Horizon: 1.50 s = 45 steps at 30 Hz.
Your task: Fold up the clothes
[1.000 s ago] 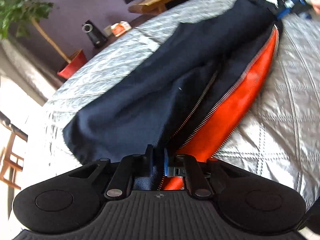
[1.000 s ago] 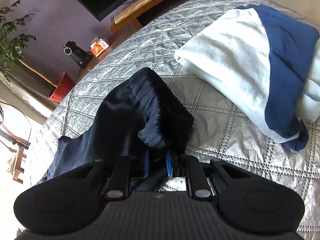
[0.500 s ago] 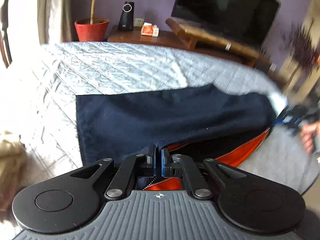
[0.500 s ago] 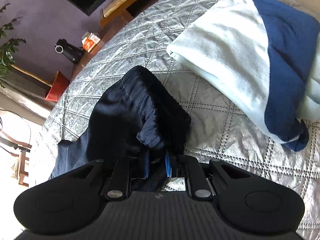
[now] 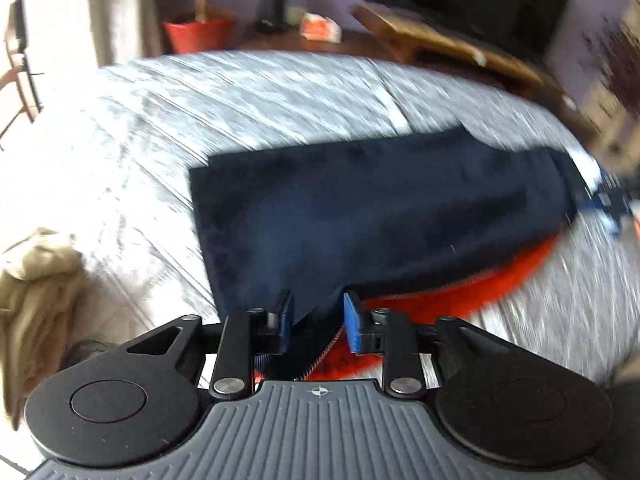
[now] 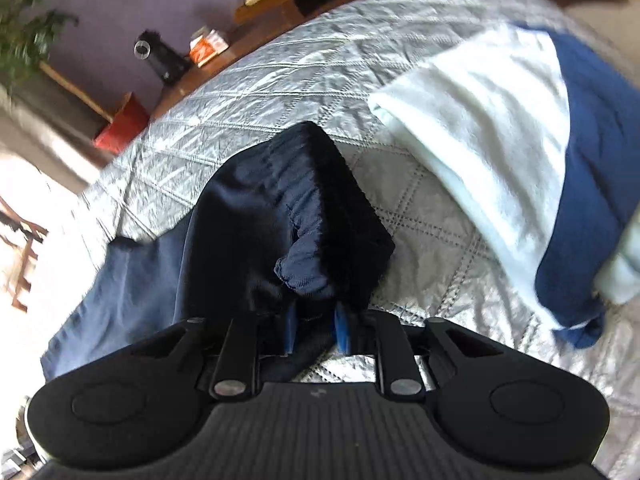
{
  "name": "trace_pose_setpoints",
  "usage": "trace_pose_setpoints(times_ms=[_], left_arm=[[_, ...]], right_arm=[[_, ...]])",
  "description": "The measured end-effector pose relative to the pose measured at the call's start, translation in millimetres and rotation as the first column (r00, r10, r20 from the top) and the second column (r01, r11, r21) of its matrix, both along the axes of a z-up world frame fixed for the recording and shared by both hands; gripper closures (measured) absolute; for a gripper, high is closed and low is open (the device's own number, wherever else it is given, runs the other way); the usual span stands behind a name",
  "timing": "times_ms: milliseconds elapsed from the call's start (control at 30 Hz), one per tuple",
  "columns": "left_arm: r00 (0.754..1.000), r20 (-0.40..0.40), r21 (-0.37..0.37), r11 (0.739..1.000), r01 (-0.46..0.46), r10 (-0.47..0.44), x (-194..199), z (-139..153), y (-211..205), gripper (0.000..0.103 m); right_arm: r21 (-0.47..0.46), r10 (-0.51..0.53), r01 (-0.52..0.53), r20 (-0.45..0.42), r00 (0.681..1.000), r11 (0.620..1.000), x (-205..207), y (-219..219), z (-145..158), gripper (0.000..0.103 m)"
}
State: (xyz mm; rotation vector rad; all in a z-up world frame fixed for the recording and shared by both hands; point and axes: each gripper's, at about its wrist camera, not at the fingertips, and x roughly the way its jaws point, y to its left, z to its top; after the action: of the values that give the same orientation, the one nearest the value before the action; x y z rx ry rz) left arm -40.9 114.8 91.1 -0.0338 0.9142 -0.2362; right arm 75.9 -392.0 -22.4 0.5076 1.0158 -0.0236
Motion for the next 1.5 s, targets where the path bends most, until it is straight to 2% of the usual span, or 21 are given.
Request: trace_pose_setpoints(times_ms=[33,67,100,133,267,333,367,433,500,633,733,800,867,967,1033,1100,1167,1267,1333,1433,1500], left_arm=[[1.000,0.009,-0.016,1.000,0.007,-0.007,1.5,4.6,-1.2,0.068],[1.000,0.013,-0.028,0.999,0.026,-0.026,1.4,7.2,-4.1,0.059],[0.999,0.014,-0.037,0.998,0.052,-0.052,0.4,8.6,-8.1,0.052],[0.997,0.016,-0.045,0.996,0.078,-0.077,-0.6,10.0,-12.0,0.039],[0.983,0.025,-0.079,0.980,0.181,-0.179,-4.6,15.6,-27.9,0.040],[0.988,0.020,-0.108,0.982,0.157,-0.156,-2.0,13.5,-28.8,0.040],[0.989,0.020,-0.120,0.982,0.147,-0.146,1.1,12.8,-30.4,0.040],[0.991,0.022,-0.136,0.982,0.131,-0.129,7.5,12.0,-35.3,0.037],[0.994,0.017,-0.139,0.984,0.108,-0.107,14.8,6.7,-46.7,0.032],[0.995,-0.042,-0.090,0.993,0.083,-0.087,38.6,-17.7,-70.5,0.028],[0.993,-0.106,0.004,0.999,0.053,-0.052,48.1,-42.3,-85.2,0.029],[0.996,-0.083,0.077,0.997,0.021,-0.015,47.9,-50.8,-88.5,0.030],[0.998,-0.026,0.082,0.995,-0.060,0.062,49.0,-48.1,-81.9,0.028],[0.975,0.037,0.040,0.974,-0.222,0.221,57.1,-40.7,-64.8,0.027],[0.951,0.073,0.015,0.953,-0.303,0.301,62.8,-36.1,-54.1,0.027],[0.930,0.114,-0.002,0.936,-0.351,0.349,64.5,-34.5,-44.8,0.027],[0.914,0.127,-0.006,0.922,-0.388,0.385,65.4,-36.8,-36.4,0.027],[0.885,0.071,-0.035,0.888,-0.459,0.460,75.3,-45.5,-22.5,0.027],[0.867,0.030,-0.062,0.866,-0.496,0.498,81.6,-50.1,-12.8,0.027],[0.858,0.024,-0.083,0.856,-0.510,0.513,84.1,-48.4,-1.4,0.026],[0.854,0.017,-0.069,0.853,-0.518,0.520,85.2,-50.2,2.3,0.026]], right_arm=[[-0.036,0.012,-0.011,0.018,1.000,0.999,-3.8,4.6,5.5,0.072],[-0.073,0.024,-0.022,0.035,0.999,0.997,-7.6,9.2,11.1,0.063],[-0.109,0.037,-0.032,0.052,0.998,0.994,-11.5,13.9,16.6,0.060],[-0.146,0.051,-0.041,0.068,0.996,0.989,-15.3,18.5,22.1,0.060],[-0.229,0.063,-0.033,0.123,0.990,0.973,-3.9,27.7,42.6,0.061],[-0.258,0.075,-0.027,0.180,0.981,0.966,-3.4,38.1,46.6,0.061],[-0.275,0.096,-0.037,0.206,0.974,0.961,4.8,43.7,44.9,0.061],[-0.319,0.176,-0.096,0.236,0.956,0.943,49.7,53.2,27.6,0.061],[-0.340,0.270,-0.188,0.211,0.940,0.921,75.9,62.7,9.6,0.067],[-0.396,0.415,-0.347,0.098,0.905,0.850,100.6,93.0,-25.7,0.071],[-0.487,0.424,-0.377,-0.016,0.905,0.788,92.1,100.4,-27.9,0.071],[-0.540,0.408,-0.349,-0.011,0.913,0.766,94.4,97.4,-23.5,0.070],[-0.553,0.434,-0.339,0.047,0.900,0.761,96.3,97.5,-12.8,0.068],[-0.497,0.510,-0.371,0.177,0.842,0.784,104.9,109.6,7.2,0.066],[-0.496,0.560,-0.410,0.199,0.804,0.765,122.0,130.4,12.4,0.066],[-0.500,0.634,-0.480,0.198,0.747,0.721,148.4,155.5,11.3,0.066],[-0.535,0.738,-0.566,0.177,0.651,0.627,158.6,191.5,13.2,0.066],[-0.620,0.866,-0.661,0.060,0.497,0.423,177.5,244.7,3.2,0.066],[-0.626,0.906,-0.709,-0.009,0.423,0.325,191.4,268.7,-4.2,0.066],[-0.613,0.921,-0.739,-0.046,0.388,0.281,207.8,285.6,-5.3,0.066],[-0.593,0.922,-0.760,-0.073,0.380,0.267,213.0,290.1,-2.4,0.066]])
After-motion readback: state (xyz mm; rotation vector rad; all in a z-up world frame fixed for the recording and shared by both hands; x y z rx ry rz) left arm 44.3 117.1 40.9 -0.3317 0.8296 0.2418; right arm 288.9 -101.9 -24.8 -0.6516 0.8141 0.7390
